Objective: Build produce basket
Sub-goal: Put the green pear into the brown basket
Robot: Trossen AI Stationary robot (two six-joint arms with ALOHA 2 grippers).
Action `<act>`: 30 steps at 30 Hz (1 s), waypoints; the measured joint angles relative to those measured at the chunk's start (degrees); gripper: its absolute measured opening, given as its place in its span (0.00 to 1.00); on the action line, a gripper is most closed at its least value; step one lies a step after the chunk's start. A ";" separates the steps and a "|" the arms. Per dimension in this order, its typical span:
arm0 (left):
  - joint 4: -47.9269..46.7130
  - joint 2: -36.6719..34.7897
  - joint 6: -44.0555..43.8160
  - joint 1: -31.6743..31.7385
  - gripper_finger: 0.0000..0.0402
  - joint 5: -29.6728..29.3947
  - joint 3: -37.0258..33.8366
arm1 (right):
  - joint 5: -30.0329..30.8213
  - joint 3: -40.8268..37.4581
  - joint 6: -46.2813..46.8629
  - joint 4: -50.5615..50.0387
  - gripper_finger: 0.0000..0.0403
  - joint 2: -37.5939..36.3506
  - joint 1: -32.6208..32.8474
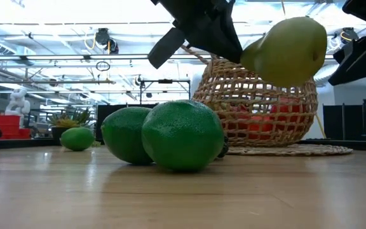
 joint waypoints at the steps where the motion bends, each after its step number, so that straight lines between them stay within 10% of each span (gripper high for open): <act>1: 0.42 0.00 0.43 -0.04 0.01 -0.03 0.00 | -0.01 0.00 -0.01 -0.04 0.42 0.00 0.00; 30: 8.47 0.00 7.70 -1.20 0.01 -4.98 0.02 | -0.01 -0.02 -1.31 3.60 0.42 0.00 2.28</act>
